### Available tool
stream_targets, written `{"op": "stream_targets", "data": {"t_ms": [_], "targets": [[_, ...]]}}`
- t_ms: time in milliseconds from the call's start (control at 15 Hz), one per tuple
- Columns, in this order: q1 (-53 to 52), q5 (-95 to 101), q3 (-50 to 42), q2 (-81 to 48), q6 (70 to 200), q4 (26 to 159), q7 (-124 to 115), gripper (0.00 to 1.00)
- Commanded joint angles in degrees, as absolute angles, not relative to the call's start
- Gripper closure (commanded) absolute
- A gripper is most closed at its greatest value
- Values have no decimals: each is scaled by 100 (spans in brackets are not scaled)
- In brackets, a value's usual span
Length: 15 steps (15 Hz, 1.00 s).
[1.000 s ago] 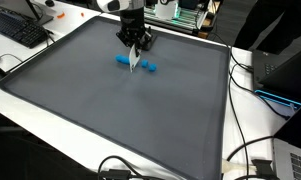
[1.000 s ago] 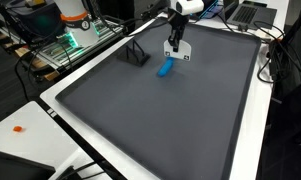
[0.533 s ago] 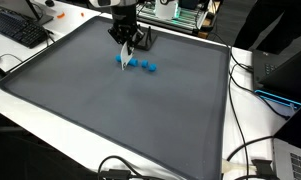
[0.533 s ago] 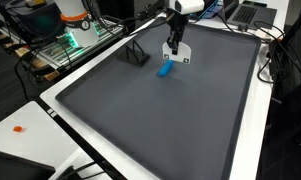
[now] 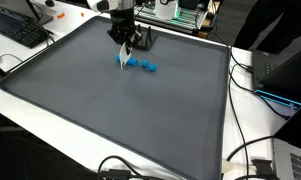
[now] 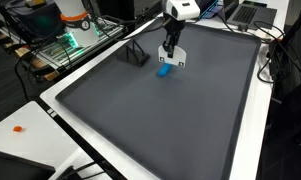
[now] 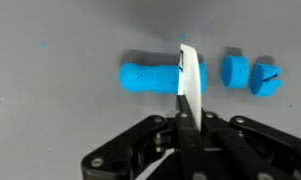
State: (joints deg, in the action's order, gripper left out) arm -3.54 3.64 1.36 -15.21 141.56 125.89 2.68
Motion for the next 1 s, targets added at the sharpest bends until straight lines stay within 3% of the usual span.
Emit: {"op": "stream_targets", "data": {"t_ms": [0, 933], "targets": [[-306, 302, 198, -1599, 14020, 12597, 311, 99], [-305, 241, 234, -1935, 14096, 12699, 338, 99]]}}
